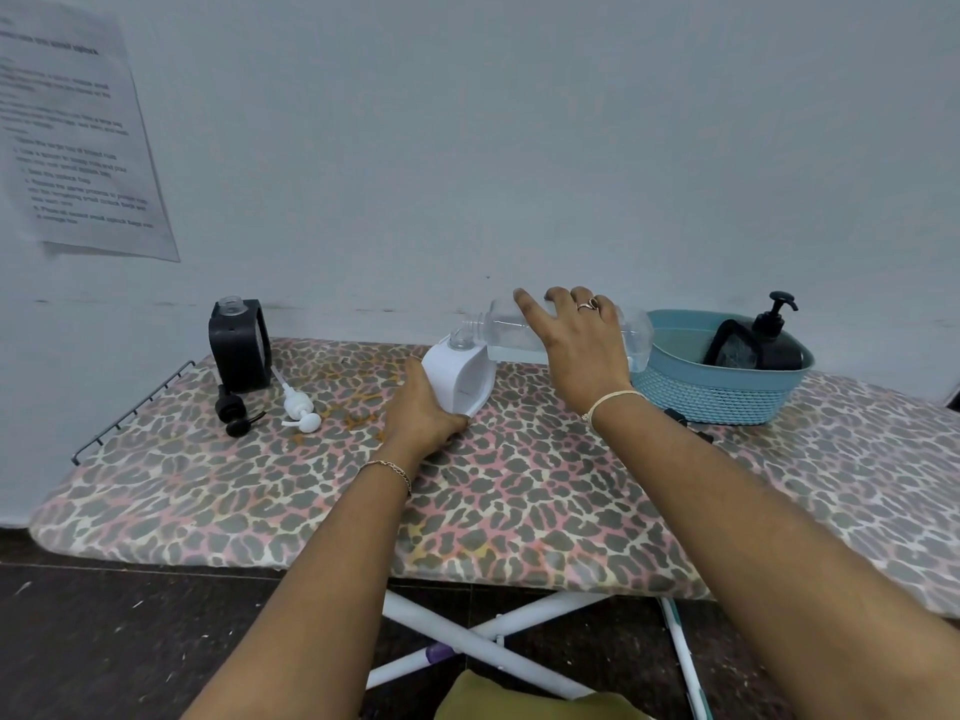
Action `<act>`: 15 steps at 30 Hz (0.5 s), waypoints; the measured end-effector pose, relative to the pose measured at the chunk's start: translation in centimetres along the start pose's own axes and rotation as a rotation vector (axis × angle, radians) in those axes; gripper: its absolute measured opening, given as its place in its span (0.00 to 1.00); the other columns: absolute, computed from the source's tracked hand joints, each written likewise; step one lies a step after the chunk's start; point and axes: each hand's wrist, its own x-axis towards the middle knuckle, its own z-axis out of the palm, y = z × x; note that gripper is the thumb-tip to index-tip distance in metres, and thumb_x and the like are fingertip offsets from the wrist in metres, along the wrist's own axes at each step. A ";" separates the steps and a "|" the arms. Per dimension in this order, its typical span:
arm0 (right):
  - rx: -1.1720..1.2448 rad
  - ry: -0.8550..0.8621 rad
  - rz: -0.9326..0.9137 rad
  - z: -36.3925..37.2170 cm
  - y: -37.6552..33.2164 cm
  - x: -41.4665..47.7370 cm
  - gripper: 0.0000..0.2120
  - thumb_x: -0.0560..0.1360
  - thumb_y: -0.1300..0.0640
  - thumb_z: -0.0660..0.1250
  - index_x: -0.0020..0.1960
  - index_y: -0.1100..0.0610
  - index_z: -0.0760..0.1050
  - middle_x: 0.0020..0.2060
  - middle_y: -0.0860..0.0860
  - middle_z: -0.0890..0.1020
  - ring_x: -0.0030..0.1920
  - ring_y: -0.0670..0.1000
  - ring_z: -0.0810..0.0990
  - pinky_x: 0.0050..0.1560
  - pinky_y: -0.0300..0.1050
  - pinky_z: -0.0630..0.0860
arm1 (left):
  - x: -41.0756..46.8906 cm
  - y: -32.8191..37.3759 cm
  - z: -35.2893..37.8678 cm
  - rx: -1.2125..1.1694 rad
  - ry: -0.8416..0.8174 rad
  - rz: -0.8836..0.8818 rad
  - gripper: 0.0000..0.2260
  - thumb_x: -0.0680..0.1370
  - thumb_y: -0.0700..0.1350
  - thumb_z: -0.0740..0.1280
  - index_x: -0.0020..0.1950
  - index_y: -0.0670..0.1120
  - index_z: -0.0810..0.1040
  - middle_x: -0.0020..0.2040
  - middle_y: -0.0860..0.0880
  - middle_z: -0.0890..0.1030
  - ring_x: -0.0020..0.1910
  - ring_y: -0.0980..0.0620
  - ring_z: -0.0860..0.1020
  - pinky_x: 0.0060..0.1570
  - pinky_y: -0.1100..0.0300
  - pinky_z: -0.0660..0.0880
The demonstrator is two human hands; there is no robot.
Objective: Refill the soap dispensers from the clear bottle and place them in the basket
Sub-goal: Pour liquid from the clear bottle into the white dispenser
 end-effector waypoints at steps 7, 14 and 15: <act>0.003 -0.005 -0.005 -0.1 0.1 0.0 0.42 0.66 0.71 0.66 0.76 0.51 0.57 0.63 0.59 0.71 0.60 0.60 0.70 0.62 0.55 0.64 | -0.2 -0.2 0.1 -0.028 0.014 0.027 0.32 0.67 0.44 0.77 0.63 0.45 0.60 0.58 0.45 0.75 0.51 0.44 0.75 0.42 0.51 0.75; -0.012 -0.005 -0.011 -0.3 0.1 0.1 0.42 0.66 0.70 0.67 0.75 0.51 0.57 0.63 0.58 0.71 0.60 0.60 0.70 0.62 0.55 0.65 | -0.3 -0.2 0.0 -0.039 0.011 0.034 0.31 0.67 0.44 0.77 0.62 0.46 0.60 0.55 0.47 0.74 0.47 0.46 0.73 0.44 0.50 0.76; -0.013 -0.005 -0.011 -0.3 0.1 0.1 0.42 0.66 0.70 0.67 0.75 0.51 0.56 0.63 0.58 0.71 0.60 0.60 0.70 0.62 0.55 0.65 | -0.3 -0.2 0.0 -0.038 0.010 0.034 0.31 0.67 0.44 0.77 0.62 0.46 0.60 0.55 0.47 0.74 0.47 0.46 0.73 0.43 0.50 0.76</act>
